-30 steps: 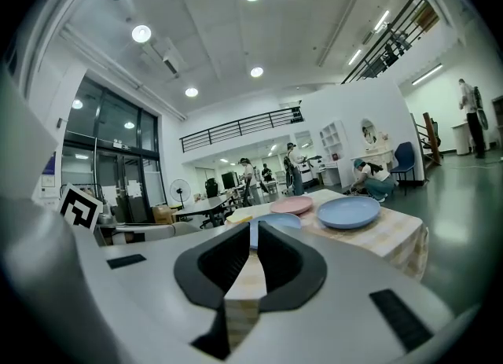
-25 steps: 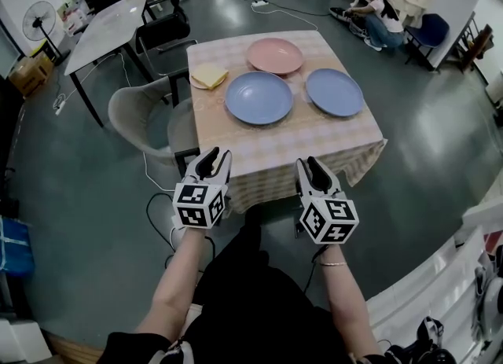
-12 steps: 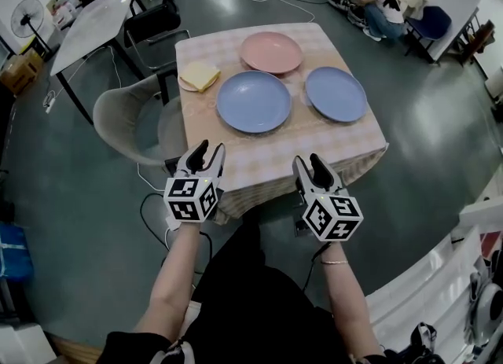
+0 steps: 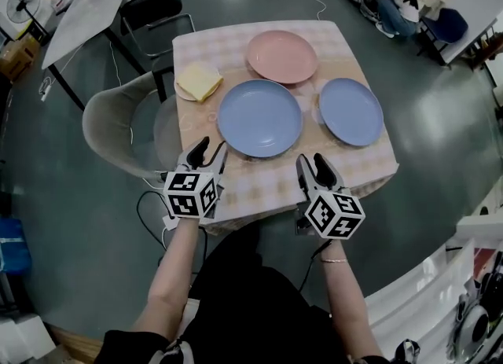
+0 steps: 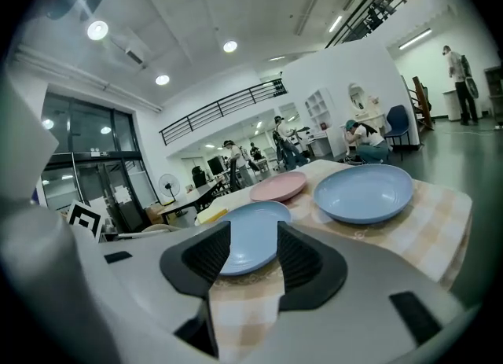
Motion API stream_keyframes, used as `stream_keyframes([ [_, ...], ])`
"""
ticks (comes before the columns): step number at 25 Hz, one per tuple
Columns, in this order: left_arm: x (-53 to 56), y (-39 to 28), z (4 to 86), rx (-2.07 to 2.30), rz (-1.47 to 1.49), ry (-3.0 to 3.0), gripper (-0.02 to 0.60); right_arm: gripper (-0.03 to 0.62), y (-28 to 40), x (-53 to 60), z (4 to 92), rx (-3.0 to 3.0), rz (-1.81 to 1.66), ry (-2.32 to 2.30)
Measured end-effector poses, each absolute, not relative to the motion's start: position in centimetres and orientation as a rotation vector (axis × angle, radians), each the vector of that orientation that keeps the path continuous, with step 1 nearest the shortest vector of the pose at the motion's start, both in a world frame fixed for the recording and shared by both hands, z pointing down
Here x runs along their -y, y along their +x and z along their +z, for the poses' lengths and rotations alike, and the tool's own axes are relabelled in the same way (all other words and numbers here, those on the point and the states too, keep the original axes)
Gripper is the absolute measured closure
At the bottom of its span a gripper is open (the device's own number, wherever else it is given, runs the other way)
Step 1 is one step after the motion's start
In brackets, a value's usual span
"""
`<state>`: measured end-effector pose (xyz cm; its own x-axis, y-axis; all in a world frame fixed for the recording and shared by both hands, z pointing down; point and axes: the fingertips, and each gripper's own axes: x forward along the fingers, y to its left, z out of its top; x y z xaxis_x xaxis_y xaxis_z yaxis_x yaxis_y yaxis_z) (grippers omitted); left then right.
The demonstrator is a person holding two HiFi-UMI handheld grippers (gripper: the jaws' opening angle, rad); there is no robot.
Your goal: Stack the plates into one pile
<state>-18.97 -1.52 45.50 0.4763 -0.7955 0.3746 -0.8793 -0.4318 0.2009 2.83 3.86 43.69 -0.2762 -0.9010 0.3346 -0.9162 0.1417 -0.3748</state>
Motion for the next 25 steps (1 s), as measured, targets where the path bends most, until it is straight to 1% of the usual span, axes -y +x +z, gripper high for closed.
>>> stream_keyframes([
  [10,7.3,-19.5,48.9,1.376,0.389,2.279,0.402,0.431,3.8,2.2,46.6,2.224,0.868,1.877],
  [25,12.0,-18.6,52.0,1.356,0.468,2.201,0.402,0.428,4.1,6.4,51.3,2.071,0.920,1.842],
])
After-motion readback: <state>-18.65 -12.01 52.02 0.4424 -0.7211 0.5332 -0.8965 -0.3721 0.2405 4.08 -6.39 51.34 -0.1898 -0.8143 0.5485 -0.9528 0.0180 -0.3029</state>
